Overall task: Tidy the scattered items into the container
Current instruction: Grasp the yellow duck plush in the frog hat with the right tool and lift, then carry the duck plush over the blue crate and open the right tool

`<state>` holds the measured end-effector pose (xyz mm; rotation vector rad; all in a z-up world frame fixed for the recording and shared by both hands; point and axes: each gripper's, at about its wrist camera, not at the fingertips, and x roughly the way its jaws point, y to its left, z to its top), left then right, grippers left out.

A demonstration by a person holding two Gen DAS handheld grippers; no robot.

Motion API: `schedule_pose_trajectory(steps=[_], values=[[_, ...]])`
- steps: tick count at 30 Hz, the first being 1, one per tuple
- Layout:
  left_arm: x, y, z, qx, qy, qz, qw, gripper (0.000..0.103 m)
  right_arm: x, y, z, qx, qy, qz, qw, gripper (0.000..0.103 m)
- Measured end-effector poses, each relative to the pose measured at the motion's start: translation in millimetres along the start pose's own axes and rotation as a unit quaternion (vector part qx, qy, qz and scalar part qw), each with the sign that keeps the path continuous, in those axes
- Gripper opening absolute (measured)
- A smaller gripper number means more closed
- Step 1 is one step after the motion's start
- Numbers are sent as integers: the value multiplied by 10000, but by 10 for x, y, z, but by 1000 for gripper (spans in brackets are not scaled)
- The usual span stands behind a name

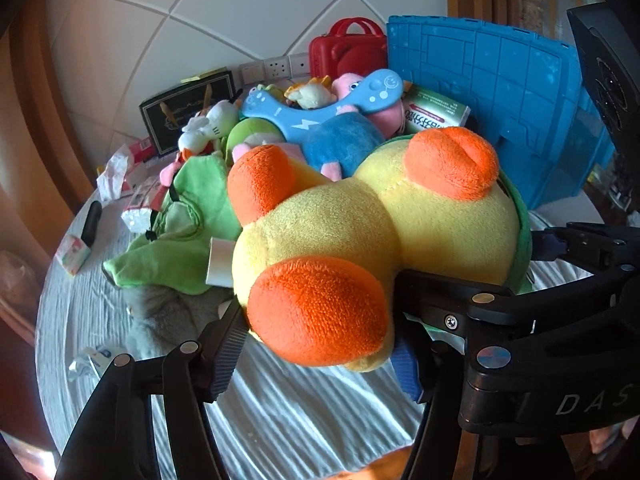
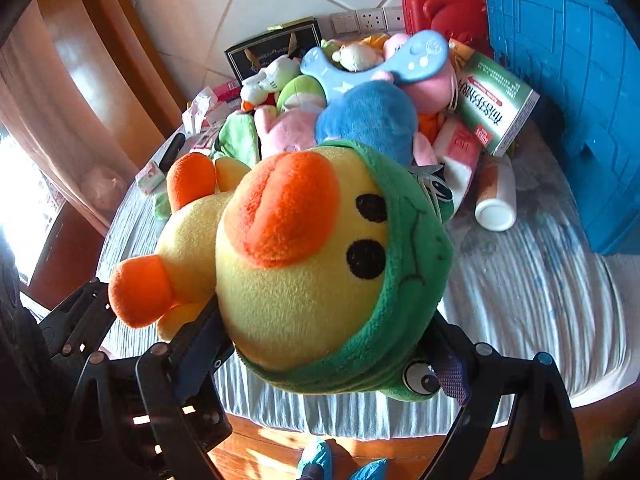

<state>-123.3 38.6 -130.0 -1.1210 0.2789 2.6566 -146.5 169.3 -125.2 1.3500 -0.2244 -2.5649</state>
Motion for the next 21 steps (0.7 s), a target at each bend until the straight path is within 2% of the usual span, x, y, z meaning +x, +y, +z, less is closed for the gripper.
schedule_pose_trajectory(steps=[7,12,17,21], values=[[-294,86,543,195,-623,-116,9978,65,-483,114,424,-28,-596,-202,9980,92],[-490,-14,912,325,-1121,-190,9930,65,-854,106,703,-72,-1053,-409,9936,92],[-555,-299,1338,437,-1420,-296,9885,66,-1175,-118,990,-115,-1349,-590,9890,92],[-515,-688,1735,441,-1669,-315,9845,66,-1421,-519,1238,-183,-1587,-663,9849,92]])
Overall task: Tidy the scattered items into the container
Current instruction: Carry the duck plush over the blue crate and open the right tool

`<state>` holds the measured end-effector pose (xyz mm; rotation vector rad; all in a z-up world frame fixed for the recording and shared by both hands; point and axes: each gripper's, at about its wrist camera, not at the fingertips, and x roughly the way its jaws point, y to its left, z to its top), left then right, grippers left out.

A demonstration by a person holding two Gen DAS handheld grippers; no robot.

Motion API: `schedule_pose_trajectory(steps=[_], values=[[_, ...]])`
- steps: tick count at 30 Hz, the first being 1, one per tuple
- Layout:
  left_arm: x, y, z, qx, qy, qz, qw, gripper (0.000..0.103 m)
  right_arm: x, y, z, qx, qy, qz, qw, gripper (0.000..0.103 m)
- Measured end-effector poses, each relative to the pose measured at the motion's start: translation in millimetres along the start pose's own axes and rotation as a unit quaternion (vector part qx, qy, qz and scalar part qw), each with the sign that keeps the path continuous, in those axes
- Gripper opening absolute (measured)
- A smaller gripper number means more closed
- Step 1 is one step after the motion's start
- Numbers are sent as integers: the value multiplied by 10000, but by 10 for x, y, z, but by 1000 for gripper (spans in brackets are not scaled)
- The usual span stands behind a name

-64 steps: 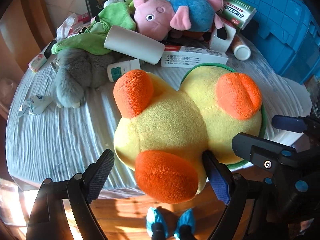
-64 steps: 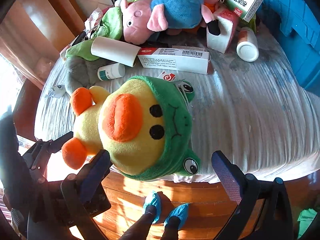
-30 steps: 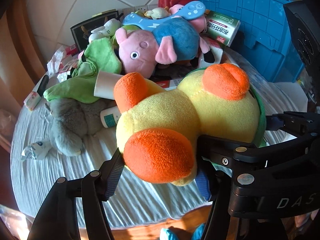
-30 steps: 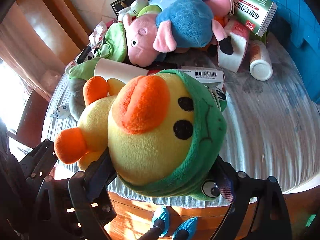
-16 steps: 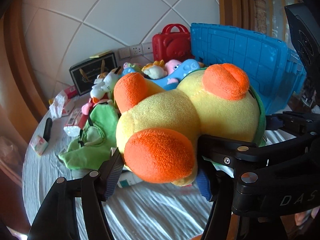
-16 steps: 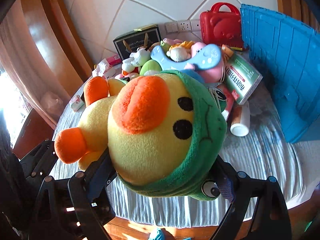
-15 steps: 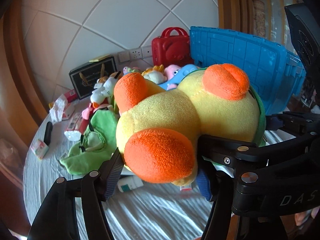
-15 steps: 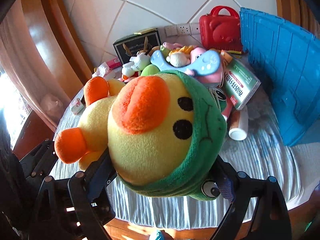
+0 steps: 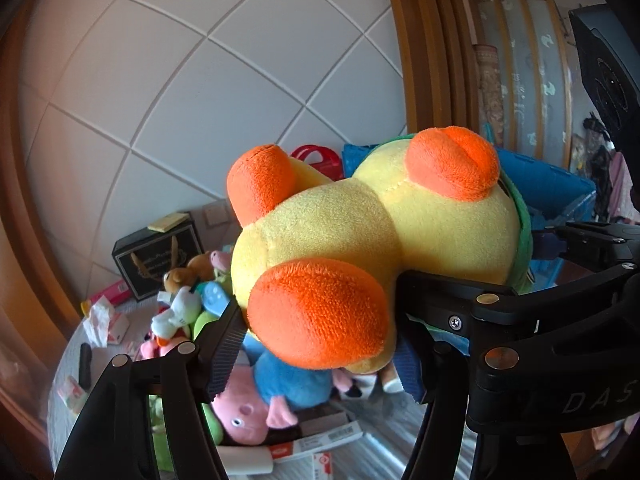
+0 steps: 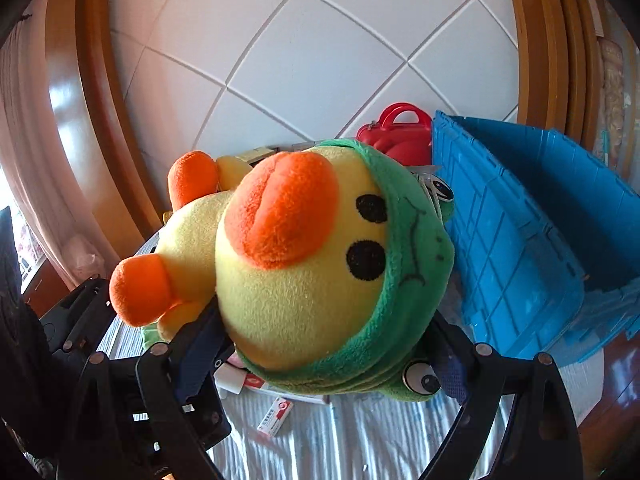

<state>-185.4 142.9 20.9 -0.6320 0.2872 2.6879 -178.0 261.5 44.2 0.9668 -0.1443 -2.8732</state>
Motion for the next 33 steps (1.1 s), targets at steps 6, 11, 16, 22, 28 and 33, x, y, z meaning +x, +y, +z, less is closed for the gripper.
schedule_pose_trajectory(steps=[6,11,16,22,28,33], values=[[375,-718,659,-51,-263,-47,9996,67,-155,-835,480,-119,-245,-162,9995,92],[710,-1376,1147,-78,-258,-327,9991,68,-269,-1588,810,-217,-285,-412,9985,92],[1050,-2008,1450,124,66,-509,9986,69,-271,-2329,902,59,-159,-522,9985,92],[1309,-2468,1568,347,421,-569,9969,70,-203,-2895,861,394,-25,-537,9978,92],[1399,-2621,1583,461,592,-613,9953,76,-199,-3090,824,551,53,-573,9968,92],[1402,-2720,1549,573,651,-559,9947,82,-180,-3219,812,756,83,-757,9942,93]])
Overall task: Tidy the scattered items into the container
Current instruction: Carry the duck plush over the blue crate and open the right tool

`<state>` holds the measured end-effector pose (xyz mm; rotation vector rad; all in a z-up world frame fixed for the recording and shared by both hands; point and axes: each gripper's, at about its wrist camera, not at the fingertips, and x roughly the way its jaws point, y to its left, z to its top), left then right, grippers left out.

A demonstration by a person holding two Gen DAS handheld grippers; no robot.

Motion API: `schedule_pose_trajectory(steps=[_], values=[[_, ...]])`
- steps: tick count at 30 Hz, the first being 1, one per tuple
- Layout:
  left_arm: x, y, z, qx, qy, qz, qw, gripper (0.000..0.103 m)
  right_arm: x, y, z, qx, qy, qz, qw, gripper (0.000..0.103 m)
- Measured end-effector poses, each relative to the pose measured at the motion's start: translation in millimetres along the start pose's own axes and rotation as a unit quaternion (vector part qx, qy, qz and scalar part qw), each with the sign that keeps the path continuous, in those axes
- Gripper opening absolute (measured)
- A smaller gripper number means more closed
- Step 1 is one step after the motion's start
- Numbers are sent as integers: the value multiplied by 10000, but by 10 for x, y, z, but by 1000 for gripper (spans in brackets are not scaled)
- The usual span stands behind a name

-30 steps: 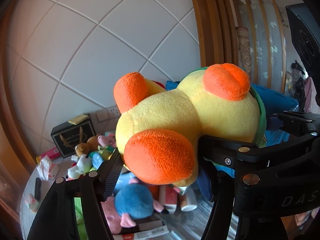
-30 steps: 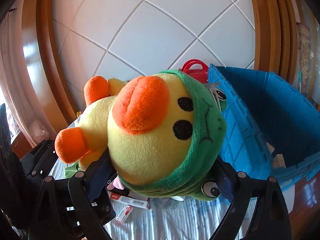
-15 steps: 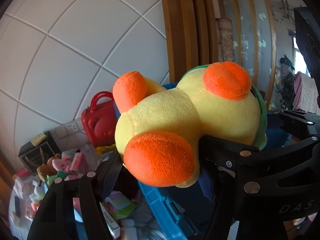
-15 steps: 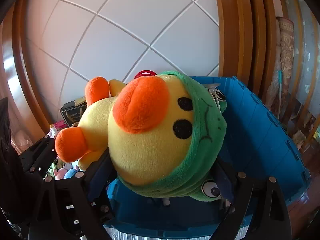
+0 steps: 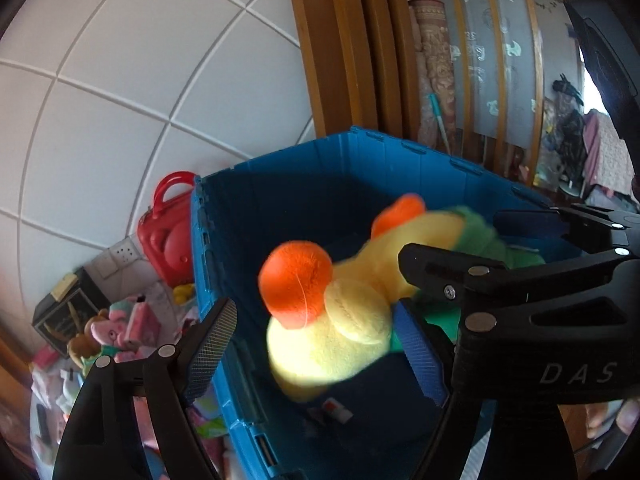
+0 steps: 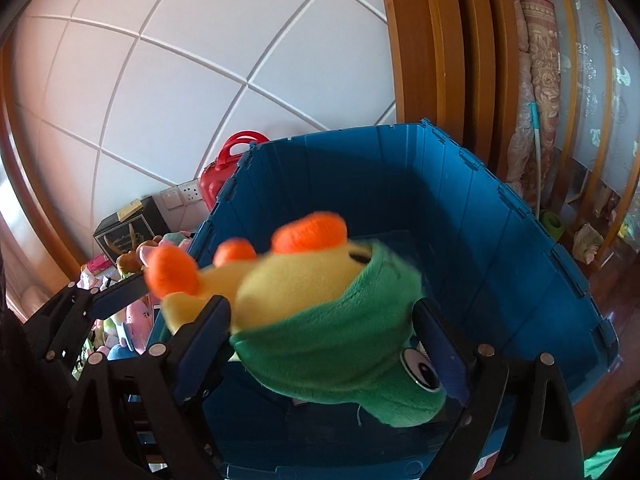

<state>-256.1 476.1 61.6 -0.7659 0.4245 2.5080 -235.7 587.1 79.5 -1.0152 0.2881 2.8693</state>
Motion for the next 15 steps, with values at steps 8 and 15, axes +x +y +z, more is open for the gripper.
schedule_pose_trajectory(steps=[8,15], values=[[-35,72,-44,-159,21,50,9999,83,-130,-124,0,199,-119,-224,9995,101],[-123,132,-137,-237,35,71,9997,86,-175,-83,-42,189,-90,-299,9993,103]])
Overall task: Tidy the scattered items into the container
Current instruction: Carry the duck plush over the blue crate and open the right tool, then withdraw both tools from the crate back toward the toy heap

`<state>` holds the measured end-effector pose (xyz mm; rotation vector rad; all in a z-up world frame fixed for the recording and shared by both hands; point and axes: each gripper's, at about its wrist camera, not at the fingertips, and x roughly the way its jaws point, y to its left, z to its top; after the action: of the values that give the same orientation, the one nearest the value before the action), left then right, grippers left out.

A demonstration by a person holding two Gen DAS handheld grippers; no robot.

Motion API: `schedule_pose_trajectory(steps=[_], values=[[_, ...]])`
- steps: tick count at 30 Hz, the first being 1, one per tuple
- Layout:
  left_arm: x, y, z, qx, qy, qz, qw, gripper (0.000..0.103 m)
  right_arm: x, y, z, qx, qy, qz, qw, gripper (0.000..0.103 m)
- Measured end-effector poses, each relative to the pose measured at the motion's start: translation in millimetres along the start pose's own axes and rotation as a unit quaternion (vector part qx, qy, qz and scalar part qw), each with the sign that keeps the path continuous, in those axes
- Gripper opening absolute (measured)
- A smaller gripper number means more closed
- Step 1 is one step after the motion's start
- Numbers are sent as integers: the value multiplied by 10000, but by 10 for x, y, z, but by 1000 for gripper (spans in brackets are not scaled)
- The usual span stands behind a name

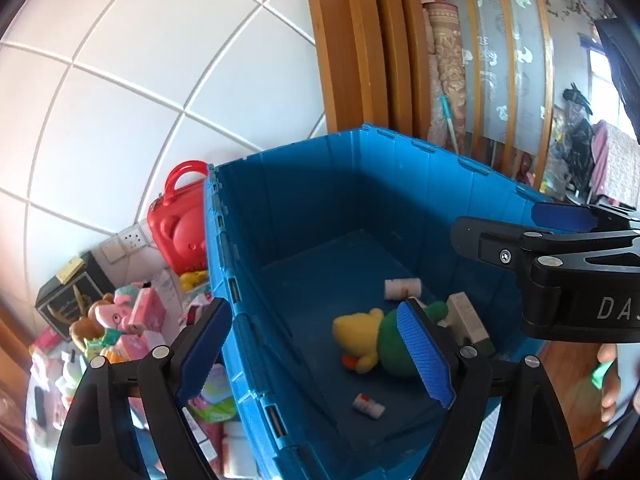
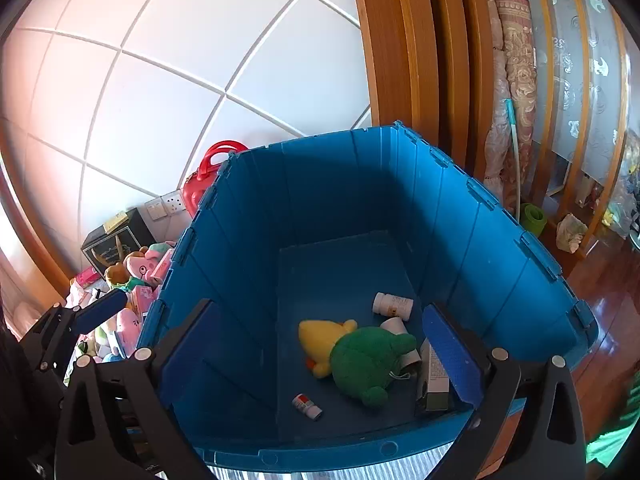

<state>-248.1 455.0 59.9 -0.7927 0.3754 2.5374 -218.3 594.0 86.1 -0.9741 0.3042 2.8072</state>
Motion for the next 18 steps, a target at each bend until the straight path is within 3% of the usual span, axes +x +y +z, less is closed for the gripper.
schedule_pose_trajectory(steps=[10,18], values=[[-282,430,-212,-408,-95,113,9991,93,-48,311,-100,-164,67,-6,9998,103],[-693,1232,-640,-999,-234,389,9940,100,-182,1007,-287,-436,-95,213,9988,103]])
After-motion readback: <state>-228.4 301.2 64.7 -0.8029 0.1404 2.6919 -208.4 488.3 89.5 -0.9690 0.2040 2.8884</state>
